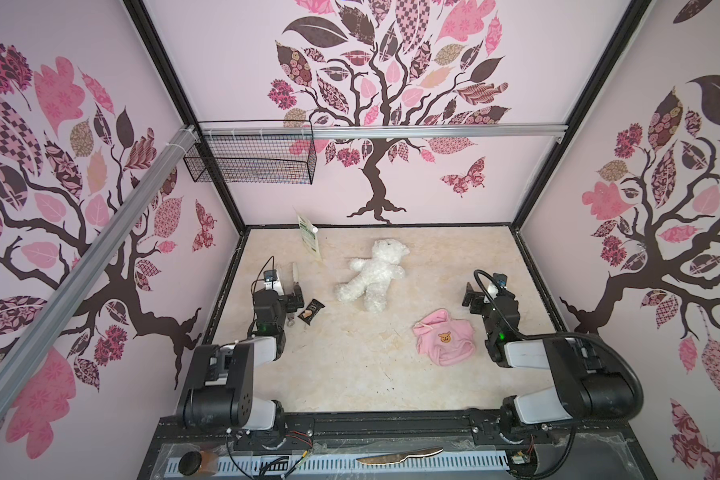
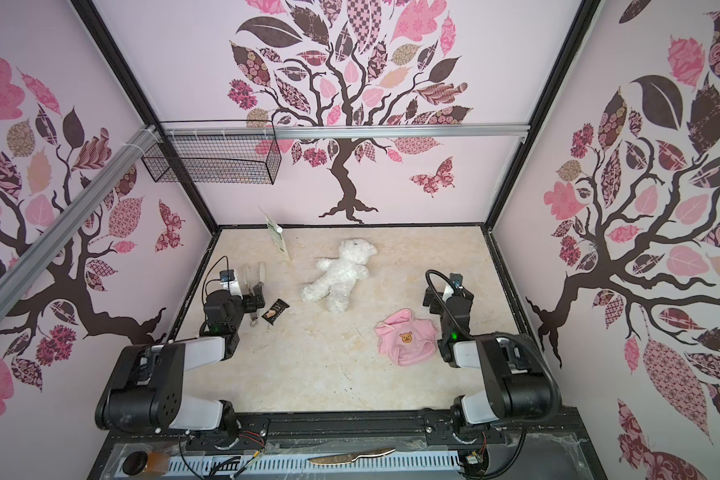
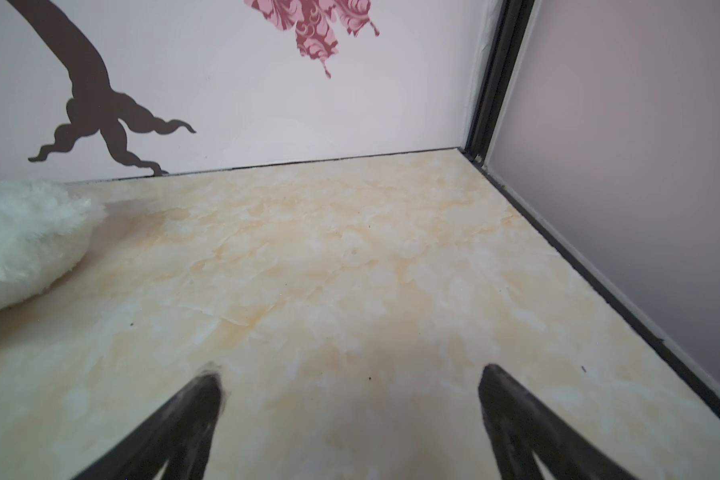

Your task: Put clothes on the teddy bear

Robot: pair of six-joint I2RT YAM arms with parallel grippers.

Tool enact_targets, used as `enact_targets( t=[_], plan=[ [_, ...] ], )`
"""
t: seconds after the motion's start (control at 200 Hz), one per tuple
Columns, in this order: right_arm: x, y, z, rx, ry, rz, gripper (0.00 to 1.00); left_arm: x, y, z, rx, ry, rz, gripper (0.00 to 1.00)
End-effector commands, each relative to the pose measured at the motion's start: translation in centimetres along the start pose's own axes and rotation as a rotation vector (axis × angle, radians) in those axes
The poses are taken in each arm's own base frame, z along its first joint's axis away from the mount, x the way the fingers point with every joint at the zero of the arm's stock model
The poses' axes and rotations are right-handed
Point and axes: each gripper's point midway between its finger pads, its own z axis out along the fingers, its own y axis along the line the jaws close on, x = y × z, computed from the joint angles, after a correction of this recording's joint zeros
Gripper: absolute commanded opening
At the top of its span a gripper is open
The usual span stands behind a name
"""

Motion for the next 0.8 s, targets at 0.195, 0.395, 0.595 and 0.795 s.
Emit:
enact_targets(
  t=[0.195,0.395,0.595,0.795],
  plan=[
    [-6.9,-1.3,-2.9,0.052,-0.096,0.431,1.0,-3.0,-3.4,-1.4,0.094,0.08,-0.227,0.97],
    [-5.6,9.0,-3.6,-0.324,0.15,0.467,1.0,-3.7,-12.9,-4.1,0.418,0.116,-0.278,0.92],
    [-1.4,18.3,-5.9,-0.576,0.365,0.33,0.98,-0.6,-16.6,-2.3,0.49,0.317,-0.214,0.92],
    [0.9,20.6,-5.6,-0.652,0.472,0.325,0.93,1.8,-21.1,0.9,0.639,0.515,-0.211,0.91]
  ],
)
